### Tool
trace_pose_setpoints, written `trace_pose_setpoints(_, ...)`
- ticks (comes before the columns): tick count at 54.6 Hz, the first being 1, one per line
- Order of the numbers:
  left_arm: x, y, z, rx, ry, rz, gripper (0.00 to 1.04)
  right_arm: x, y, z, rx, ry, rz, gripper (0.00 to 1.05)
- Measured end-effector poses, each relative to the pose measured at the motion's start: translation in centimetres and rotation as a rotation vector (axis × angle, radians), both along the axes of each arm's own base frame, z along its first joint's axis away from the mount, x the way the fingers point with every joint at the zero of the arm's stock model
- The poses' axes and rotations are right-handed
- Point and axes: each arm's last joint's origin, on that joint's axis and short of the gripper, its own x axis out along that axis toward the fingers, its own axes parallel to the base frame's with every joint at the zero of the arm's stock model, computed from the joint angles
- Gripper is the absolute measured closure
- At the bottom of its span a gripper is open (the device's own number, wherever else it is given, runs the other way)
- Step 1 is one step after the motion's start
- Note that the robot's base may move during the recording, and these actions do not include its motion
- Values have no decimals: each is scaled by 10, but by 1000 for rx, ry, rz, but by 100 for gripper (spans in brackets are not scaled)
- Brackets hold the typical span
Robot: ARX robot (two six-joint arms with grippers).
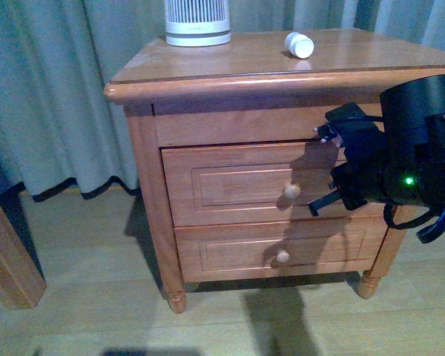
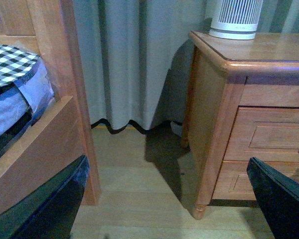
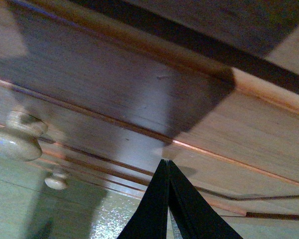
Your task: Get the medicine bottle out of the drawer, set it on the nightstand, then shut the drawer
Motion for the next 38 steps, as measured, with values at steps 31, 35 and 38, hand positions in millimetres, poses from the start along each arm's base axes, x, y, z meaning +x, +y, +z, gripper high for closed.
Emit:
trace_pose_setpoints(31,0,0,0,0,0,0,6,-73,-22,57,401,147,-151,101)
trace_pose_setpoints(35,0,0,0,0,0,0,6,-93,-28,82,499,126,-158,101)
trace_pose_setpoints(38,0,0,0,0,0,0,6,-107,-35,113,563,53,-147,101)
